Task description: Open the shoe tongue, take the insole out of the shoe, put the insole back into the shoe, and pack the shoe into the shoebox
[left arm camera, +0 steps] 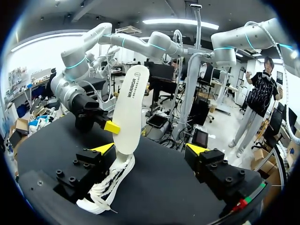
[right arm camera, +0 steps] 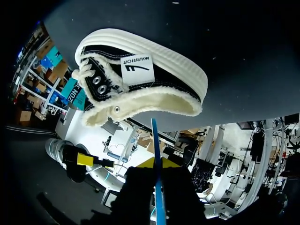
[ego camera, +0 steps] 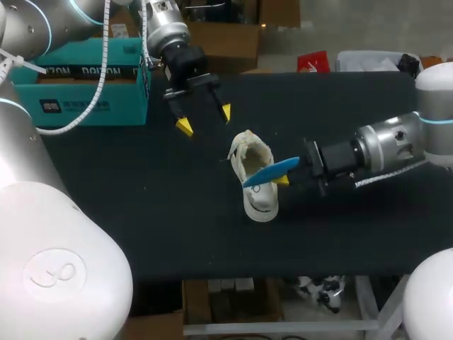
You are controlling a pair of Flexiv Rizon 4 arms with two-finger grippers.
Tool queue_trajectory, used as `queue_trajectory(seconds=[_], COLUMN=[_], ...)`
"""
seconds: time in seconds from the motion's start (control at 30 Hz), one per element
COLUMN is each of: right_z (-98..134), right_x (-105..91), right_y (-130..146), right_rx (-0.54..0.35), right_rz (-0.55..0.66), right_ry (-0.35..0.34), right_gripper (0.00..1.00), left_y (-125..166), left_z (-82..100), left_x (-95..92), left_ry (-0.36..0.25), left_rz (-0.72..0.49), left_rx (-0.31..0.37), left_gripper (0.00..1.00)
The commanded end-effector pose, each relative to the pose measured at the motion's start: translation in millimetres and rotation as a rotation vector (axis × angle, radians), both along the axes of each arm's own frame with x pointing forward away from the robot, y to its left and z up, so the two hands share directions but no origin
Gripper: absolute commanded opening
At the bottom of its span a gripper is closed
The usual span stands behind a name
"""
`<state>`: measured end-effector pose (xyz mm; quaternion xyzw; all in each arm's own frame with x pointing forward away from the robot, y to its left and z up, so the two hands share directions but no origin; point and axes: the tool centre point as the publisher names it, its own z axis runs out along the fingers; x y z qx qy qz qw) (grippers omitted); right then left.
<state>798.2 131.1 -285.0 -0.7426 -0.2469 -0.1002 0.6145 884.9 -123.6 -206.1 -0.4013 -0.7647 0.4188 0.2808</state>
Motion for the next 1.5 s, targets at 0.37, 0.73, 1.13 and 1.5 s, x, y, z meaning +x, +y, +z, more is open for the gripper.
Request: queue_trajectory(seconds=[0.37,0.73,1.13,1.5], right_z=[9.9,17.4,15.1,18.4], right_x=[-0.2,-5.4,-3.9,-3.2], right_y=[-0.8,4.5,8.4,6.8], right_rx=[-0.033,-0.048,-0.031,-0.047], right_rz=[-0.128,-0.25,-0.308,-0.325], right_ry=[0.034,0.008,0.006,0.022], right_gripper=[0.0,0.0,0.0,0.0], left_y=[1.9,-6.5,-12.6,-12.6], left_z=[-3.0,-15.4,-13.9,-13.9], left_x=[-25.6,-54.6,-64.6,-64.6], left_ry=[-0.141,-0.252,-0.29,-0.29], left_rz=[0.211,0.473,0.645,0.645], left_rx=[-0.091,-0.211,-0.286,-0.286], left_gripper=[1.0,1.0,1.0,1.0])
